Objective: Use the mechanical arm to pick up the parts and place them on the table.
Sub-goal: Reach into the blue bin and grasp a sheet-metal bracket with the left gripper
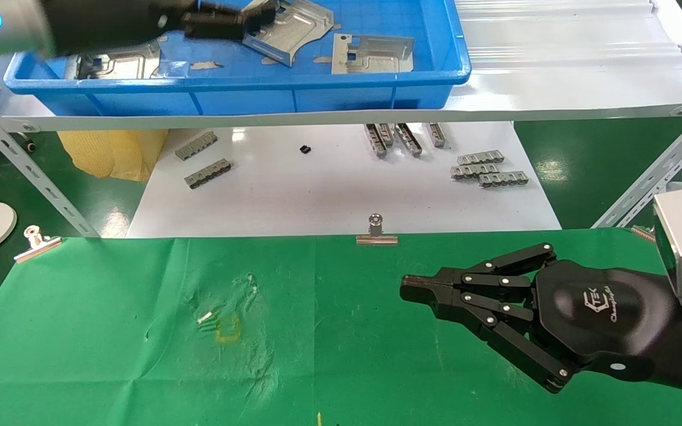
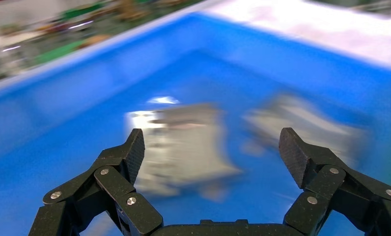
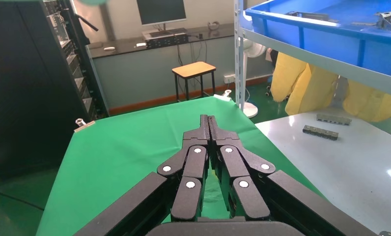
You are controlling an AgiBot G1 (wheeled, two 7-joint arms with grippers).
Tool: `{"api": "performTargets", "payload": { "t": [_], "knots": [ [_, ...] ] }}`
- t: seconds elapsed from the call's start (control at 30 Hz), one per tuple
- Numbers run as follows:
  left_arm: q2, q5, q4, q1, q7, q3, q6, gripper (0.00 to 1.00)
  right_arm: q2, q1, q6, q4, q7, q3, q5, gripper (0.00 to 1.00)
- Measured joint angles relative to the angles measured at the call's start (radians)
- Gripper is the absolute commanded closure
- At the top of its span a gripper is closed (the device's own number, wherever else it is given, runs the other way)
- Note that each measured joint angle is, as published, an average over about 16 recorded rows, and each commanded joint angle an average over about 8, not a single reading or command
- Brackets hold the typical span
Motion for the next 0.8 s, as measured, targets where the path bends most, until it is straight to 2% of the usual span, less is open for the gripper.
{"api": "performTargets", "payload": {
  "t": [0.03, 0.07, 0.13, 0.17, 0.27, 0.3, 0.33, 0.5, 0.8],
  "knots": [
    [0.027, 0.02, 0.046, -0.025, 0.003, 0.009, -0.033, 0.04, 0.0, 0.0, 0.0, 0.0, 0.0, 0.0, 0.0, 0.45],
    [0.052, 0.039, 0.09, -0.047, 0.006, 0.018, -0.067, 0.13, 0.0, 0.0, 0.0, 0.0, 0.0, 0.0, 0.0, 0.32],
    [0.098, 0.071, 0.167, -0.084, 0.009, 0.032, -0.129, 0.38, 0.0, 0.0, 0.0, 0.0, 0.0, 0.0, 0.0, 0.08],
    [0.118, 0.084, 0.201, -0.099, 0.009, 0.039, -0.158, 0.51, 0.0, 0.0, 0.0, 0.0, 0.0, 0.0, 0.0, 0.0],
    [0.167, 0.112, 0.28, -0.132, 0.005, 0.054, -0.223, 0.88, 0.0, 0.0, 0.0, 0.0, 0.0, 0.0, 0.0, 0.0],
    [0.179, 0.119, 0.299, -0.14, 0.003, 0.058, -0.238, 0.97, 0.0, 0.0, 0.0, 0.0, 0.0, 0.0, 0.0, 0.0],
    [0.19, 0.125, 0.316, -0.146, 0.002, 0.061, -0.25, 1.0, 0.0, 0.0, 0.0, 0.0, 0.0, 0.0, 0.0, 0.0],
    [0.222, 0.143, 0.363, -0.165, -0.005, 0.074, -0.279, 1.0, 0.0, 0.0, 0.0, 0.0, 0.0, 0.0, 0.0, 0.0],
    [0.233, 0.149, 0.365, -0.167, 0.004, 0.082, -0.275, 1.0, 0.0, 0.0, 0.0, 0.0, 0.0, 0.0, 0.0, 0.0]
  ]
}}
